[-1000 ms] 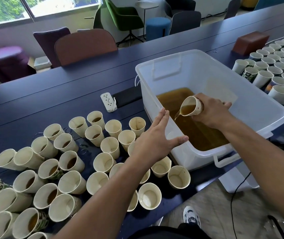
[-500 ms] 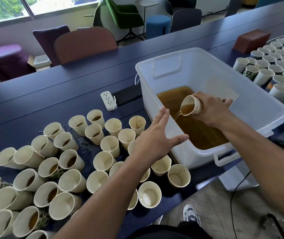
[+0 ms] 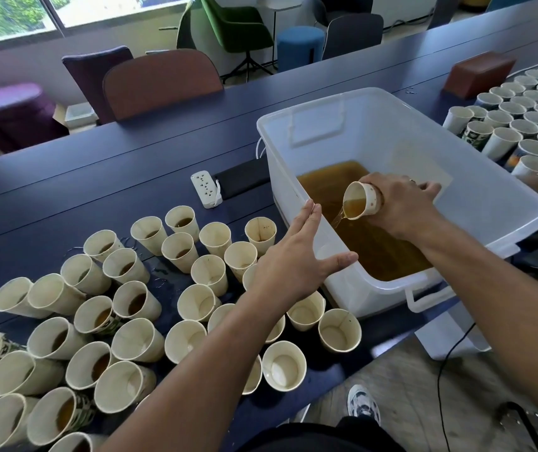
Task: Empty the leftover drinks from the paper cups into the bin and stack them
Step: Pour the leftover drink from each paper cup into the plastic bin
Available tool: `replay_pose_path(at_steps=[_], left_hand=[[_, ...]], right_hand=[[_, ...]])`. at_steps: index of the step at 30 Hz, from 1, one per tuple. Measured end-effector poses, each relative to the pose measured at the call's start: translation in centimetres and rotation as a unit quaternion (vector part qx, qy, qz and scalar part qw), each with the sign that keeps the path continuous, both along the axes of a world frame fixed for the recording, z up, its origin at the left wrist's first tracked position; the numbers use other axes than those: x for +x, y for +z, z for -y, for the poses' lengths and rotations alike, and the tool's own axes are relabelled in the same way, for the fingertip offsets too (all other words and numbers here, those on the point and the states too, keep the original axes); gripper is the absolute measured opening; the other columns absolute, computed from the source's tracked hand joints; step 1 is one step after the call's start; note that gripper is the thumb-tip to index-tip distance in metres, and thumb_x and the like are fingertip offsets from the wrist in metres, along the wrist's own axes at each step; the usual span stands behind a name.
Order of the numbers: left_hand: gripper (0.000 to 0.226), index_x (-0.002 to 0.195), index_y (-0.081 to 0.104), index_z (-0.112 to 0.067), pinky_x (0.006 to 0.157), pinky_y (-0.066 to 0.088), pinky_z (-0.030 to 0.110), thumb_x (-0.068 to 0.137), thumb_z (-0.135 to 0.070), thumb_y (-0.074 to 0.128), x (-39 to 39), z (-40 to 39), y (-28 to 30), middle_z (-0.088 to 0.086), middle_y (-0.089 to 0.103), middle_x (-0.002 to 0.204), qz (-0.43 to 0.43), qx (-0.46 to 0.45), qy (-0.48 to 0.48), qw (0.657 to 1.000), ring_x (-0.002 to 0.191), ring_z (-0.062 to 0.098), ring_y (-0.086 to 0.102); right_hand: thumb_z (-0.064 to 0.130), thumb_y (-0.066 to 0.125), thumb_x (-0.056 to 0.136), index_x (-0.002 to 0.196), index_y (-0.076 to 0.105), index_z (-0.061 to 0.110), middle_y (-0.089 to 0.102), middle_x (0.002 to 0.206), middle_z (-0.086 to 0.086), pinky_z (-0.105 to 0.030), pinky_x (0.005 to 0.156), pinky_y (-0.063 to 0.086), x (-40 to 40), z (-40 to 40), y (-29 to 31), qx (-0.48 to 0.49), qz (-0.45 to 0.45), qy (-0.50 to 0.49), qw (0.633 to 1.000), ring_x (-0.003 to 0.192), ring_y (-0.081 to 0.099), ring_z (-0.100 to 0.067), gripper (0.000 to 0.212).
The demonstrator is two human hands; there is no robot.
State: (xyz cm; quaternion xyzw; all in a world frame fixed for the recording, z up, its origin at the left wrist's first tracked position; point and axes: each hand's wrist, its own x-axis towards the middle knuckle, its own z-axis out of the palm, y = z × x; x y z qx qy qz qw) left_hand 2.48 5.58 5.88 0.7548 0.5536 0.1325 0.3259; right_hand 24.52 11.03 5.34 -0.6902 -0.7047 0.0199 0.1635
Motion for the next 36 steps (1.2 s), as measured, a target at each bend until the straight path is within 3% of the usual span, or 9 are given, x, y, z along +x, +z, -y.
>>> replay_pose_path(at_steps=[14, 23, 36], left_hand=[[0.103, 0.161, 0.002, -0.041, 0.117, 0.036, 0.051, 0.082, -0.075, 0.059, -0.12, -0.11, -0.19, -0.028, -0.01, 0.165, 0.007, -0.005, -0.003, 1.0, 0.154, 0.013, 0.018], [0.103, 0.161, 0.002, -0.04, 0.118, 0.035, 0.053, 0.083, -0.074, 0.06, -0.09, -0.02, -0.03, -0.026, -0.01, 0.166, 0.005, -0.005, -0.005, 1.0, 0.155, 0.012, 0.014], [0.103, 0.16, 0.001, -0.041, 0.117, 0.037, 0.051, 0.082, -0.075, 0.059, -0.01, -0.05, -0.09, -0.027, -0.01, 0.165, 0.001, -0.007, -0.003, 1.0, 0.154, 0.013, 0.017]], right_hand=[[0.032, 0.082, 0.079, 0.126, 0.056, 0.03, 0.064, 0.122, -0.005, -0.045, 0.088, 0.026, -0.23, 0.12, -0.36, 0.036, 0.076, 0.032, 0.996, 0.111, 0.057, -0.03, 0.054], [0.016, 0.083, 0.073, 0.128, 0.058, 0.03, 0.062, 0.127, -0.004, -0.051, 0.091, 0.028, -0.9, 0.39, 0.03, 0.053, 0.163, 0.049, 0.984, 0.122, 0.05, -0.031, 0.062], [0.019, 0.085, 0.072, 0.128, 0.057, 0.028, 0.062, 0.127, -0.007, -0.054, 0.096, 0.029, -0.82, 0.25, -0.04, 0.054, 0.148, 0.03, 0.987, 0.12, 0.053, -0.033, 0.063]])
